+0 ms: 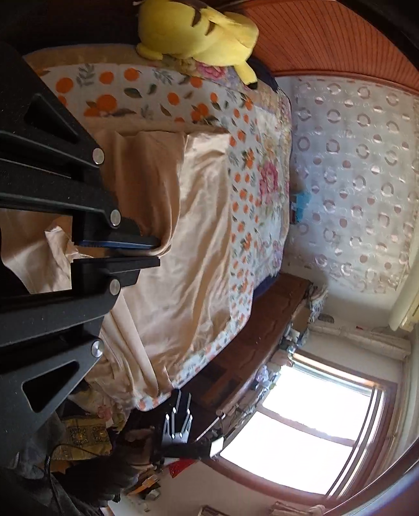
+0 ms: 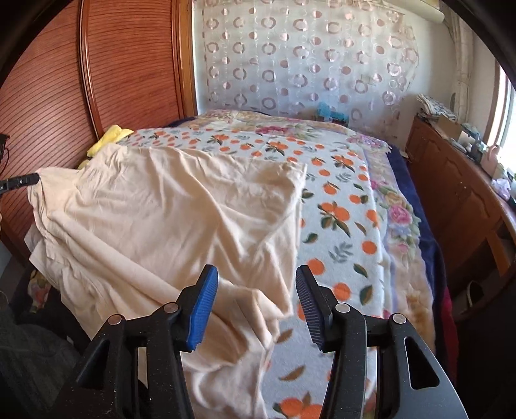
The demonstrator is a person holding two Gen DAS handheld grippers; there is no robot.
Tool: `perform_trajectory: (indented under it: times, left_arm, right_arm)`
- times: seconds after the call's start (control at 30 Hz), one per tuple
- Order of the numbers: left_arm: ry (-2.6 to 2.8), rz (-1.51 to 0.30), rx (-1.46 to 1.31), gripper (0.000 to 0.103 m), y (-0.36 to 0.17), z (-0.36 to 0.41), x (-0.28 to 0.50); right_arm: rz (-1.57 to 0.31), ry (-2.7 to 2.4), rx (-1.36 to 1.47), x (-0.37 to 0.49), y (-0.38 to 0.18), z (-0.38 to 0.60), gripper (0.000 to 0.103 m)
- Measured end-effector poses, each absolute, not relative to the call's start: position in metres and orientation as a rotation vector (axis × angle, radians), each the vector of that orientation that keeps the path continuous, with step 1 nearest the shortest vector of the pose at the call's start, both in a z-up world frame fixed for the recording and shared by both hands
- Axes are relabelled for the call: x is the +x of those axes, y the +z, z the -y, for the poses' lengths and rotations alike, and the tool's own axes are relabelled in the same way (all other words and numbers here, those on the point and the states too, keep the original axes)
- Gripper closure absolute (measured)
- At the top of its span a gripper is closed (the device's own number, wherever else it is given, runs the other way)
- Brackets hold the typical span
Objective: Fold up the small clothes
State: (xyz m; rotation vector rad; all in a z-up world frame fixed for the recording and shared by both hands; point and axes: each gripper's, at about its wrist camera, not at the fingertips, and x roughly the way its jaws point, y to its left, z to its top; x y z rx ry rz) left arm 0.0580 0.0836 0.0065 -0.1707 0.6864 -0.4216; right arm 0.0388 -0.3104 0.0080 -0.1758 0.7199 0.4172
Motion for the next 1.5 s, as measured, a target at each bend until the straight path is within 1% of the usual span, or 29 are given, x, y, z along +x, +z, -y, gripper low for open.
perform_trajectory:
  times: [0.13, 0.23, 0.3, 0.4, 0.5, 0.57, 0.67, 0.8, 0.83, 0.9, 0.93, 0.97, 1.03, 1.07, 1.1, 1.13, 1.5]
  left_arm:
    - [-0.457, -0.621, -0.209, 0.098, 0.038, -0.09, 0.047]
    - [-0.385, -0.604, -0.216, 0.098, 0.042, -0.116, 0.028]
    - [-0.299, -0.63, -0.232, 0.098, 0.029, -0.145, 0.018]
    - [-0.185, -0.716, -0.269, 0.098, -0.006, -0.182, 0.015]
    - [-0.119, -0.815, -0.275, 0.098, -0.049, -0.201, 0.017]
    - [-0.104, -0.846, -0.291, 0.098, -0.067, -0.206, 0.019]
    - [-0.083, -0.856, -0.284, 0.098, -0.081, -0.207, 0.019]
    - [-0.08, -0.857, -0.261, 0.097, -0.085, -0.201, 0.019]
    - [-0.073, -0.859, -0.245, 0.094, -0.084, -0.199, 0.019]
    - [-0.063, -0.854, -0.223, 0.067, -0.081, -0.198, 0.018]
    - [-0.066, -0.851, -0.218, 0.062, -0.079, -0.197, 0.021]
    - [-0.077, -0.849, -0.22, 0.059, -0.079, -0.197, 0.021]
    - [-0.083, -0.856, -0.215, 0.05, -0.08, -0.195, 0.021]
    - [-0.082, -0.853, -0.212, 0.039, -0.08, -0.195, 0.021]
    - [-0.085, -0.852, -0.211, 0.035, -0.08, -0.194, 0.021]
    - [-0.093, -0.855, -0.215, 0.035, -0.081, -0.193, 0.021]
    - [-0.063, -0.864, -0.22, 0.035, -0.088, -0.188, 0.021]
  right_arm:
    - [-0.716, 0.455, -0.162, 0.043, 0.001, 0.294, 0.051]
    - [-0.714, 0.477, -0.143, 0.045, -0.001, 0.289, 0.051]
    - [-0.715, 0.486, -0.137, 0.048, -0.004, 0.287, 0.051]
    - [-0.714, 0.509, -0.136, 0.048, -0.006, 0.283, 0.051]
    - [-0.715, 0.527, -0.139, 0.048, -0.006, 0.277, 0.051]
    - [-0.717, 0.533, -0.137, 0.047, -0.006, 0.274, 0.051]
    - [-0.725, 0.561, -0.145, 0.04, -0.004, 0.273, 0.051]
    - [-0.743, 0.559, -0.173, 0.026, -0.006, 0.272, 0.051]
    - [-0.746, 0.557, -0.17, 0.023, -0.005, 0.272, 0.051]
    - [-0.745, 0.579, -0.163, 0.015, -0.003, 0.27, 0.051]
    - [-0.746, 0.597, -0.163, 0.011, -0.003, 0.266, 0.057]
    - [-0.751, 0.618, -0.167, 0.008, -0.003, 0.261, 0.061]
    - [-0.759, 0.658, -0.186, 0.005, -0.006, 0.249, 0.068]
    - [-0.765, 0.68, -0.196, 0.004, -0.008, 0.243, 0.07]
    - [-0.772, 0.7, -0.209, 0.003, -0.011, 0.235, 0.075]
    - [-0.776, 0.713, -0.225, 0.002, -0.013, 0.23, 0.076]
    - [-0.813, 0.721, -0.363, 0.007, -0.038, 0.201, 0.076]
